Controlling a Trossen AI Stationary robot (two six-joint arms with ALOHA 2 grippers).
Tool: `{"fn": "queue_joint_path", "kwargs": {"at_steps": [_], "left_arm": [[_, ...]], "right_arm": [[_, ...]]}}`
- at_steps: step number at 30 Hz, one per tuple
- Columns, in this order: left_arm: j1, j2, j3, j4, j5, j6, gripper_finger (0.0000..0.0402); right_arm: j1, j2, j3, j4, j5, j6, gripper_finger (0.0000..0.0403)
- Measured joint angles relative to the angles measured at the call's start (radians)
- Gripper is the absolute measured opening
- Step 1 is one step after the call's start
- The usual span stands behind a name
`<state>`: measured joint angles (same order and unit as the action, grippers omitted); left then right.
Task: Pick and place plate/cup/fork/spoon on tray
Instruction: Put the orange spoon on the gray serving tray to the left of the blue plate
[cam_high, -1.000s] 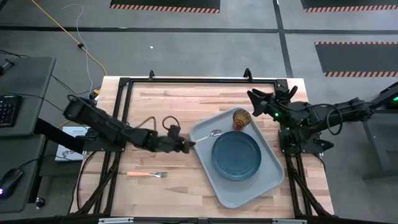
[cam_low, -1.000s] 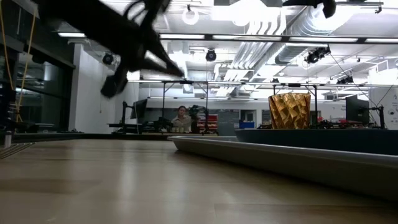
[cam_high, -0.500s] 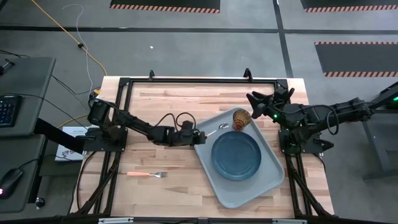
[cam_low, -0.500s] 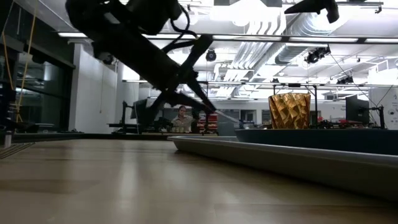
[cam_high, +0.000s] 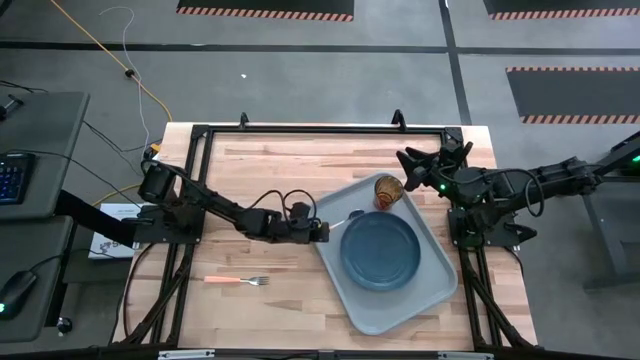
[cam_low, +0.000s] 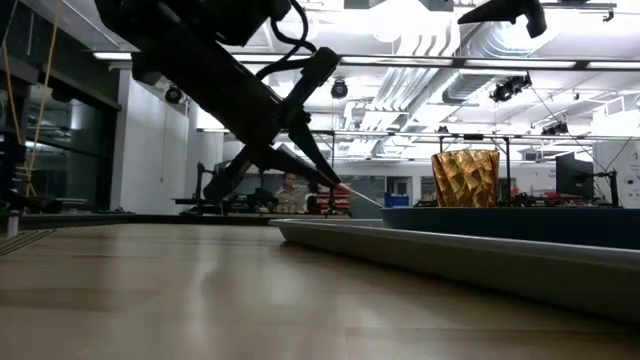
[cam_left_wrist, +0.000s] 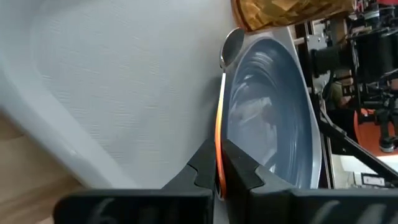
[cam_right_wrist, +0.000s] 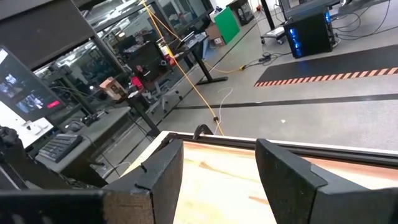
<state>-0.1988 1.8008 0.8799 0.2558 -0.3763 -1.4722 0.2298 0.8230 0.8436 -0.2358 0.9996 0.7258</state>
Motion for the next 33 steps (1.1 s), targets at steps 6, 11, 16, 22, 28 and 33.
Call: {"fn": "queue_joint_path", "kwargs": {"at_steps": [6,11,16,22,28,33], "left_arm": [[-0.005,0.0,0.008,0.002,-0.004,0.001,0.0],[-0.016,0.0,0.031,-0.002,-0.005,0.035,0.0],[-0.025,0.0,0.033,-0.009,-0.006,0.033,0.0],[-0.032,0.0,0.033,-0.007,-0.005,0.023,0.0],[-0.042,0.0,0.034,-0.005,-0.005,0.01,0.0],[-0.056,0.0,0.033,-0.005,-0.005,-0.001,0.0]], "right_arm": [[0.0,0.0,0.0,-0.001,0.003,0.009,0.0193],[0.0,0.0,0.0,-0.001,0.004,0.008,0.0193],[0.0,0.0,0.0,-0.001,0.005,0.008,0.0193],[0.0,0.0,0.0,-0.001,0.005,0.008,0.0193],[0.0,0.0,0.0,-0.002,0.006,0.008,0.0193],[0.0,0.0,0.0,-0.002,0.015,0.008,0.0193]]}}
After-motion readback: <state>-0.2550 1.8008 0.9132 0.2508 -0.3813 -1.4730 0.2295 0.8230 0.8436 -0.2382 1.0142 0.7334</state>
